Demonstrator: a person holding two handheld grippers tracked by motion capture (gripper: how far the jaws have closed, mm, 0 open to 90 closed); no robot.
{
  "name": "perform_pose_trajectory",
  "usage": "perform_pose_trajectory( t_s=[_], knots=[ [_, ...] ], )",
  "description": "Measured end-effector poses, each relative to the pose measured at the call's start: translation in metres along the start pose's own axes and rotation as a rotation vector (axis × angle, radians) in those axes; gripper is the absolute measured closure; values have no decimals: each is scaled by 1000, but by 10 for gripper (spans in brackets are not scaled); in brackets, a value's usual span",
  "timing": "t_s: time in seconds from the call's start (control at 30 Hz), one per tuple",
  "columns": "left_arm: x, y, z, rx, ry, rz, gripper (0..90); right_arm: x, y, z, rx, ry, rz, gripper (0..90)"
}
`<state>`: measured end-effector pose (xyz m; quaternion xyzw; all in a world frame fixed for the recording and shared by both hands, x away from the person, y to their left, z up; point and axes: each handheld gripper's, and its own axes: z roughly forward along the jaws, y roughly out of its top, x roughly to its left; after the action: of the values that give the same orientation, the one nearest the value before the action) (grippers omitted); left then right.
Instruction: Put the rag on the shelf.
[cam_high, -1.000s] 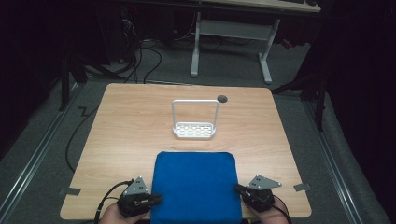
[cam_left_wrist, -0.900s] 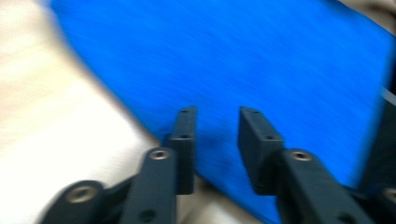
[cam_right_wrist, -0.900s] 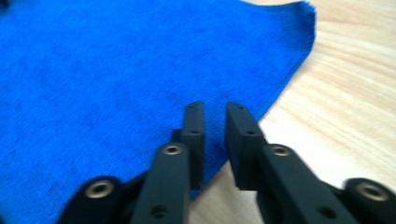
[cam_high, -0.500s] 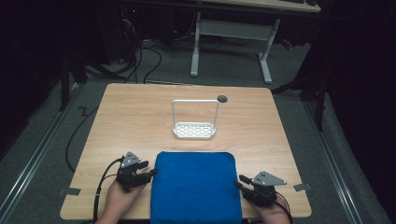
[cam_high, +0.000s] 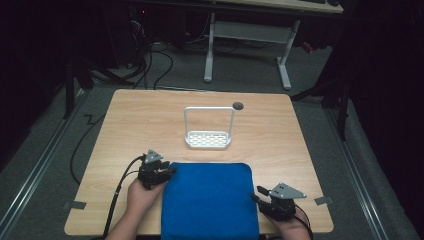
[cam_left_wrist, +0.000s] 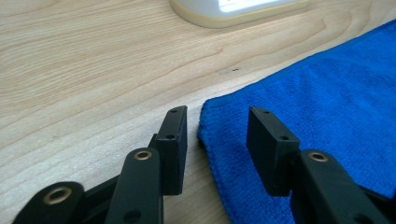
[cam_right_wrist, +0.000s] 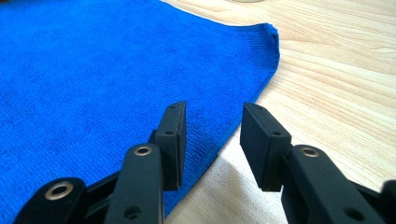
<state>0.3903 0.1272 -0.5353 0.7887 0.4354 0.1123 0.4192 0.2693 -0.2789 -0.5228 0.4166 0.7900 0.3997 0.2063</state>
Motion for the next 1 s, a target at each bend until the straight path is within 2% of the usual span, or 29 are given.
perform_pose_trajectory(
  t_s=[0.03,0.07,0.1,0.27,0.4,0.43,0.47,0.5,0.53,0.63,0.73,0.77,0.83,0.93,0.97,1.0],
  knots=[
    [1,0,1,-4,2,-12,637,-1,3,2,-13,18,19,596],
    [1,0,1,-4,2,-12,662,-1,3,2,-13,18,19,596],
    [3,1,1,-4,-4,-26,690,-2,10,5,-25,22,44,564],
    [4,1,2,2,-32,-34,770,-4,28,16,-29,15,69,505],
    [4,1,3,8,-37,-26,845,-8,43,37,-19,-41,64,486],
    [3,1,2,11,-33,-15,859,-13,49,50,-2,-73,78,483],
    [3,1,2,11,-33,-15,862,-13,49,50,-2,-73,78,483],
    [3,1,2,12,-31,-12,864,-18,53,61,24,-106,75,483],
    [3,1,2,12,-31,-10,864,-18,53,61,24,-106,75,483],
    [2,0,2,10,-30,-10,864,-27,55,73,39,-130,108,507],
    [3,0,2,14,-35,-13,864,-34,59,85,96,-130,134,496],
    [2,0,2,14,-27,-4,863,-35,59,86,107,-111,144,495],
    [1,0,2,14,-24,-2,864,-35,58,86,115,-116,127,497],
    [2,0,2,13,-28,-7,864,-33,55,85,113,-103,129,549],
    [1,0,1,15,-25,-1,864,-31,53,83,105,-95,122,649],
    [1,0,1,15,-25,-1,863,-31,53,83,105,-95,122,649]
  ],
)
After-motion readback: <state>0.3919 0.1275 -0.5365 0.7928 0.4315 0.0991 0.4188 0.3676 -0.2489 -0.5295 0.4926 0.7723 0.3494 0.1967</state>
